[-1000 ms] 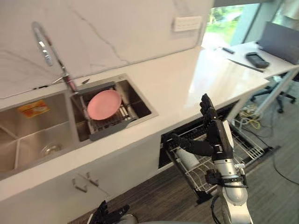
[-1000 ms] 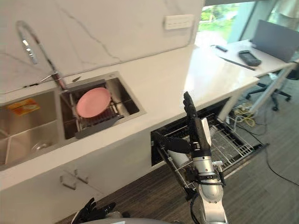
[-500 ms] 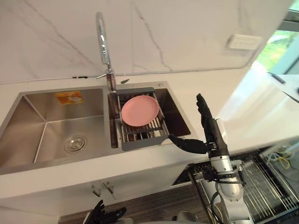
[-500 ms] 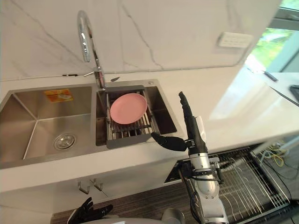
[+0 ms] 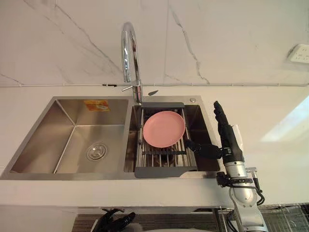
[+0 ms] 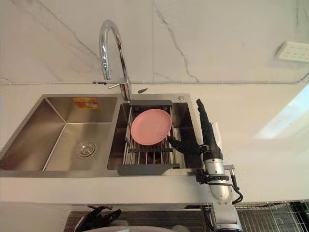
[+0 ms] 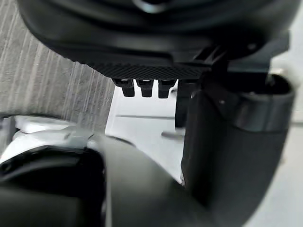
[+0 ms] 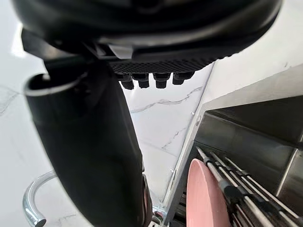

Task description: Walk over to the sink, pick up the cup, carry it to the dishwasher, place the cup inside the dishwasher, then close the dishwasher door

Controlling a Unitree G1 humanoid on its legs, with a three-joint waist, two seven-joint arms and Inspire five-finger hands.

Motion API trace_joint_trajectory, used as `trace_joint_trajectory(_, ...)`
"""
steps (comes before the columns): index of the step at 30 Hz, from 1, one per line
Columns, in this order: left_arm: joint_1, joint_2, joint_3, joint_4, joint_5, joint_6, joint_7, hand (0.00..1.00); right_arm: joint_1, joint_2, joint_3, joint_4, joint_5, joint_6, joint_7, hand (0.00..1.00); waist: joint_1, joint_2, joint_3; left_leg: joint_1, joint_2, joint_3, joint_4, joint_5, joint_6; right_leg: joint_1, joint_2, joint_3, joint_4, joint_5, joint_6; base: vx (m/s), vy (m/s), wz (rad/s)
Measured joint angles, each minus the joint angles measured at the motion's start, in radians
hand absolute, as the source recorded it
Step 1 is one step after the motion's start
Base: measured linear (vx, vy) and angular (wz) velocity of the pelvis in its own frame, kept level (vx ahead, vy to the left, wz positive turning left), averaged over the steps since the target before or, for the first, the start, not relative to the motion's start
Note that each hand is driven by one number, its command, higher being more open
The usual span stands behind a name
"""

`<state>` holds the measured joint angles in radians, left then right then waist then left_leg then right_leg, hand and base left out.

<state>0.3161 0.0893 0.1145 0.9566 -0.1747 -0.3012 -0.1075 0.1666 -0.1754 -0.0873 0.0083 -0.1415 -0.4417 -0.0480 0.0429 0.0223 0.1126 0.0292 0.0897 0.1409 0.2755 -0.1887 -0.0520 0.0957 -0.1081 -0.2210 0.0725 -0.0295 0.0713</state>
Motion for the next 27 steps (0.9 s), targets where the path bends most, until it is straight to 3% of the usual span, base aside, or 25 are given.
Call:
trace_joint_trajectory(1,0.002,0.006,-0.003,-0.004,0.010,-0.003,-0.001,1.00,-0.001,0.006,0.001,-0.001,-0.001,0.005,0.001,1.00,0.000,0.001,-0.002,0.019,-0.014,0.007,-0.052,0.015,0.022,-0.003,-0.007,0.007,-0.013,0.010,0.013,0.01,0.096,-0.02)
trace_joint_trajectory(4,0.001,0.024,-0.004,-0.005,0.020,-0.004,-0.002,1.00,0.006,0.014,0.001,0.000,-0.002,0.005,-0.005,1.00,-0.007,-0.029,0.004,0.044,-0.052,0.007,-0.150,0.074,0.040,-0.014,-0.033,0.011,-0.026,0.022,0.025,-0.07,0.053,0.05)
trace_joint_trajectory(11,0.000,0.032,-0.008,0.011,0.035,0.004,0.001,1.00,0.021,0.022,0.004,0.013,-0.009,0.004,-0.044,1.00,-0.029,-0.026,-0.011,0.074,-0.061,0.006,-0.273,0.147,0.041,-0.037,-0.028,0.018,-0.040,0.034,0.026,-0.05,-0.003,0.00)
trace_joint_trajectory(12,-0.015,0.058,-0.036,0.034,0.035,0.032,0.001,1.00,0.021,0.022,0.030,0.064,-0.018,0.004,-0.065,1.00,-0.034,-0.045,-0.037,0.094,-0.055,0.009,-0.300,0.157,0.035,-0.025,-0.011,0.025,-0.058,0.042,0.018,0.00,0.000,0.00)
trace_joint_trajectory(27,-0.016,0.058,-0.025,0.034,0.035,0.035,0.001,1.00,0.017,0.021,0.014,0.056,-0.064,0.004,-0.070,1.00,-0.031,-0.049,-0.034,0.102,-0.050,0.033,-0.304,0.156,0.034,-0.027,-0.021,0.028,-0.057,0.044,0.023,0.00,0.001,-0.02)
